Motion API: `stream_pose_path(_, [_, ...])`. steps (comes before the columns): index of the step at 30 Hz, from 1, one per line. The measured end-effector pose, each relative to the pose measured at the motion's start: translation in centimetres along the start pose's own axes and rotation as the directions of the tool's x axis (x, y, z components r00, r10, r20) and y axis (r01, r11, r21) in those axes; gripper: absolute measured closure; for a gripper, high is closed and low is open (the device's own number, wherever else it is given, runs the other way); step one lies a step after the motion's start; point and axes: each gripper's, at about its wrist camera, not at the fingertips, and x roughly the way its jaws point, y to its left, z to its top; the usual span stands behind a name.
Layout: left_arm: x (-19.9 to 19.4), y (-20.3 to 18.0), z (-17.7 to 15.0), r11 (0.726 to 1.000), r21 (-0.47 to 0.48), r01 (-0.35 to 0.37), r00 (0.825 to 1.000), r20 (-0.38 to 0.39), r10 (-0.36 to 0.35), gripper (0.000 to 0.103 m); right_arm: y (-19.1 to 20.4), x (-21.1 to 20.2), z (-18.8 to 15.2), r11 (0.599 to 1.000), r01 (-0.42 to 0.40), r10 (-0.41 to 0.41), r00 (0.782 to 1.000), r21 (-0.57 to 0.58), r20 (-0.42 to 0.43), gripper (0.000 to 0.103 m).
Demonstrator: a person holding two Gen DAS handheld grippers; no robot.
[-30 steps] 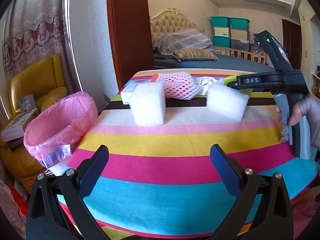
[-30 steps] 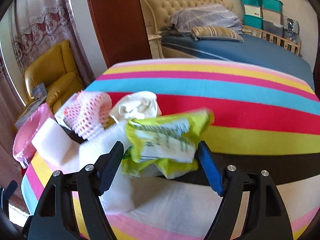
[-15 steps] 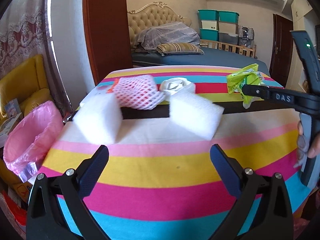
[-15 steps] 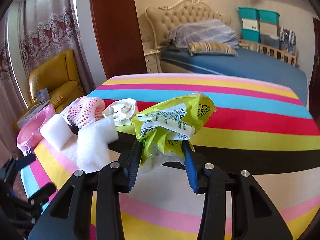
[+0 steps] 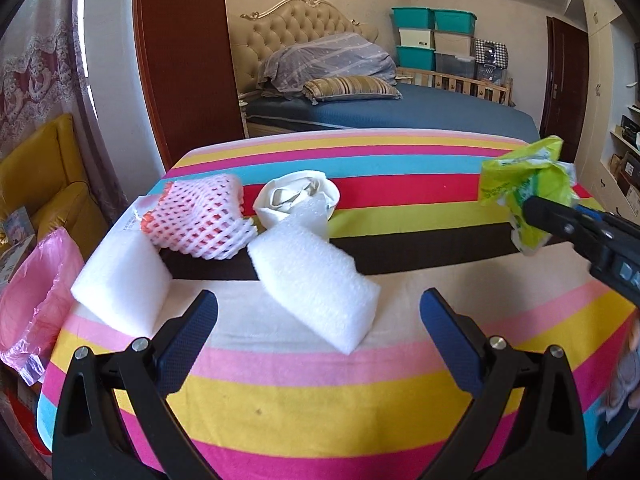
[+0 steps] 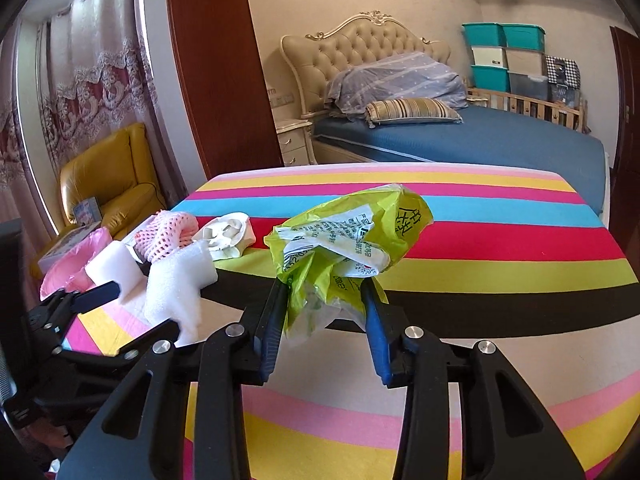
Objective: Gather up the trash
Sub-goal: 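Grasp the white foam block with the left tool, then carry the foam block with left tool while right tool carries snack bag to bin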
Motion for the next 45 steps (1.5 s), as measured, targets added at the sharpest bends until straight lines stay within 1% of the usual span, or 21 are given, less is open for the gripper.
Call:
stream_pose_path(2, [0.7,-0.3,0.6,1.000,-0.017,-0.010,1.000,-0.017,0.010,0.005,-0.5,-0.4,-0.1,1.000,-0.001,0.001,1.000,0.006,0.008,0.065])
stream_pose_path(5, [2.0,-0.6,1.2,0.998,-0.037,-0.049,0.998,-0.053,0.047,0.005,-1.1,-0.7,-0.1,1.000,-0.010,0.010,1.000,0.021,0.012,0.065])
stream_pose_path(6, [2.6,-0.5,1.5,0.997,-0.044,-0.064,0.996,-0.067,0.061,0.006,-1.2,-0.8,-0.2,1.000,-0.012,0.012,1.000,0.023,0.010,0.065])
stream_pose_path(7, [3.0,-0.5,1.7,0.996,-0.053,-0.069,0.995,-0.080,0.065,0.009,-1.1,-0.8,-0.2,1.000,-0.012,0.012,1.000,0.022,0.007,0.065])
stream_pose_path(8, [3.5,-0.3,1.7,0.996,-0.066,-0.055,0.994,-0.098,0.048,0.027,-1.0,-0.7,-0.3,1.000,-0.014,0.014,1.000,0.016,0.000,0.065])
stream_pose_path(9, [3.7,-0.2,1.7,0.997,-0.074,-0.037,0.993,-0.112,0.029,0.041,-0.8,-0.7,-0.4,1.000,-0.014,0.015,1.000,0.010,-0.006,0.065])
stream_pose_path(10, [3.9,-0.1,1.7,0.997,-0.081,-0.011,0.992,-0.128,0.000,0.058,-0.5,-0.7,-0.5,1.000,-0.014,0.014,1.000,0.003,-0.010,0.065])
stream_pose_path(11, [3.8,0.0,1.6,0.996,-0.084,0.002,0.992,-0.125,-0.012,0.065,-0.2,-0.7,-0.6,1.000,-0.015,0.015,1.000,-0.005,-0.014,0.065])
stream_pose_path(14, [2.2,0.4,0.9,0.997,-0.062,0.036,0.995,-0.087,-0.041,0.065,1.0,-0.7,-0.7,0.999,-0.021,0.021,1.000,-0.029,-0.023,0.065])
stream_pose_path(17, [0.1,1.0,0.1,0.999,-0.033,0.030,0.999,-0.037,-0.031,0.065,2.4,-0.8,-0.7,0.998,-0.023,0.021,0.999,-0.063,-0.026,0.065])
stream_pose_path(22, [-2.7,3.2,-1.5,0.999,-0.032,0.008,1.000,0.015,-0.008,0.065,4.5,-1.0,-1.1,0.994,-0.031,0.027,0.999,-0.101,-0.036,0.065])
stream_pose_path(28, [-5.3,5.4,-3.5,0.999,-0.027,-0.023,0.998,0.054,0.025,0.065,6.8,-1.0,-1.6,0.989,-0.054,0.049,0.998,-0.139,-0.038,0.065])
stream_pose_path(38, [-9.4,7.6,-4.6,0.998,-0.053,-0.019,0.993,0.113,0.025,0.065,10.6,-1.8,-2.9,0.971,-0.111,0.105,0.994,-0.210,-0.040,0.065])
stream_pose_path(42, [-10.5,8.7,-4.9,0.998,-0.068,-0.015,0.991,0.132,0.023,0.065,11.4,-2.1,-3.3,0.967,-0.117,0.109,0.993,-0.228,-0.049,0.065])
stream_pose_path(45, [-11.0,9.5,-5.3,0.997,-0.073,-0.024,0.990,0.139,0.034,0.065,12.0,-2.2,-3.4,0.964,-0.124,0.116,0.992,-0.234,-0.048,0.065])
